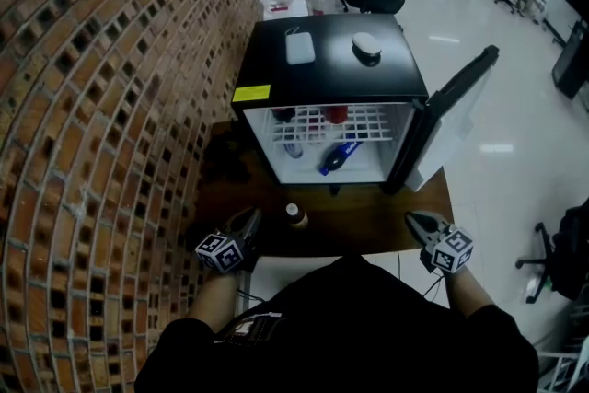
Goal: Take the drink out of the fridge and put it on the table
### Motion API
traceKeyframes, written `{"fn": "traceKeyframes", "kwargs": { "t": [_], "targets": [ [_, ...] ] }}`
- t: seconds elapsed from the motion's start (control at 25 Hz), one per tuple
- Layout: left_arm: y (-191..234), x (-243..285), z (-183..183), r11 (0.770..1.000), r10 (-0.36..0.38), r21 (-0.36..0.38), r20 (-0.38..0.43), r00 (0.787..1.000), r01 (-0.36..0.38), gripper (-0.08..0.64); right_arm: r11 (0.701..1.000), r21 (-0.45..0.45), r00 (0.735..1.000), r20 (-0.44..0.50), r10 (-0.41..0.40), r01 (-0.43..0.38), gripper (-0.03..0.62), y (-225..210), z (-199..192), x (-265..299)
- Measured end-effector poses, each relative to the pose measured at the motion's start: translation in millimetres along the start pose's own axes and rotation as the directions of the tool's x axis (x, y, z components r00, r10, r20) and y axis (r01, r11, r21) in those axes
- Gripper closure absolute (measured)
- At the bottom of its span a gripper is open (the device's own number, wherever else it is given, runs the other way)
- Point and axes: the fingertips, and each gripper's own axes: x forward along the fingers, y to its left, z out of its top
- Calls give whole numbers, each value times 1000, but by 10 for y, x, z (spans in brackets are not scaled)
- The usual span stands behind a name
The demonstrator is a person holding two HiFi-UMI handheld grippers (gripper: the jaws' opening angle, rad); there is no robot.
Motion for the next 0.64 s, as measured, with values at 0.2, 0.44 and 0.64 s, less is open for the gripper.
{"fn": "traceKeyframes", "kwargs": {
  "t": [0.2,0.44,0.64],
  "targets": [
    [-37,-7,1,1000,-18,-20,-3,1000,18,557,1000,-6,1000,-10,5,-5,584,27,-5,4],
    [-41,-27,14,1000,-18,-23,-8,1000,18,557,1000,-12,1000,-13,11,-11,584,37,18,-5],
    [-39,-30,-5,999,-28,-37,-3,1000,28,557,1000,-11,1000,-16,8,-8,584,16,5,-20]
  ]
}}
